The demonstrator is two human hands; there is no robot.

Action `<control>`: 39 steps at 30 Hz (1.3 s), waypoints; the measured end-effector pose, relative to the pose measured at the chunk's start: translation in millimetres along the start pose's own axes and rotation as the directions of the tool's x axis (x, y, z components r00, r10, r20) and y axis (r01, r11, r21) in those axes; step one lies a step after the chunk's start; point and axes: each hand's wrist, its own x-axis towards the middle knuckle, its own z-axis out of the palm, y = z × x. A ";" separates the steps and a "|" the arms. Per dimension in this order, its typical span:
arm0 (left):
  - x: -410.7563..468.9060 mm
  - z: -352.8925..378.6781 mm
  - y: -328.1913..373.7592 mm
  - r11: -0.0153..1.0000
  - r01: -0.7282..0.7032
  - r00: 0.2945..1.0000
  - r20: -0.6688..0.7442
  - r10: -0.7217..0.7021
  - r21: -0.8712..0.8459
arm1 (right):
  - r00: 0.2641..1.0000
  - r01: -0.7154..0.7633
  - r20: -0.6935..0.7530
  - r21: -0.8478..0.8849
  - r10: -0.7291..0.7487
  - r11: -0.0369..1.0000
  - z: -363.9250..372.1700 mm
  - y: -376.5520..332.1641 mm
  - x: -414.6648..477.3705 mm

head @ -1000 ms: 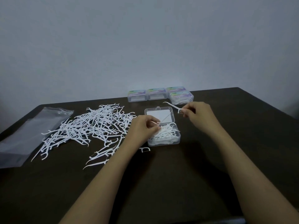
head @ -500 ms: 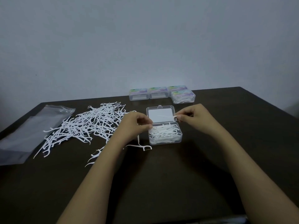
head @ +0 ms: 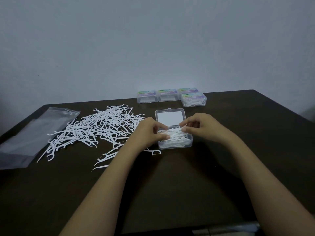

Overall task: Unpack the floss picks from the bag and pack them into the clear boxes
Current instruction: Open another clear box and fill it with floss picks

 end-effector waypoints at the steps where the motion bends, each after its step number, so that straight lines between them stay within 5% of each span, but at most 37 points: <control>1: 0.1 0.9 -0.1 1.000 -0.012 1.000 0.006 0.012 0.015 | 1.000 0.005 0.019 -0.016 -0.005 1.000 1.5 -1.4 -0.3; 16: -13.9 -4.1 -11.8 0.985 0.039 0.948 -0.306 -0.089 -0.165 | 0.999 0.045 -0.015 -0.084 -0.046 0.995 9.8 -9.6 -5.1; 21: -30.1 -21.5 -29.6 0.993 0.118 0.930 -0.348 -0.120 -0.024 | 0.982 0.138 -0.100 -0.179 -0.158 0.974 28.3 -27.5 -8.4; 25: -40.6 -33.0 -45.5 0.900 0.311 0.923 -0.323 -0.210 0.304 | 0.977 0.201 -0.004 -0.297 -0.212 0.933 46.2 -45.8 -14.1; 31: -42.2 -33.0 -46.1 0.855 0.332 0.941 -0.200 -0.272 0.398 | 0.970 0.234 0.066 -0.519 -0.235 0.822 67.6 -51.9 -14.7; 39: -42.2 -29.8 -44.2 0.891 0.323 0.946 -0.142 -0.291 0.320 | 0.980 0.196 0.143 -0.522 -0.141 0.830 72.0 -57.0 -11.3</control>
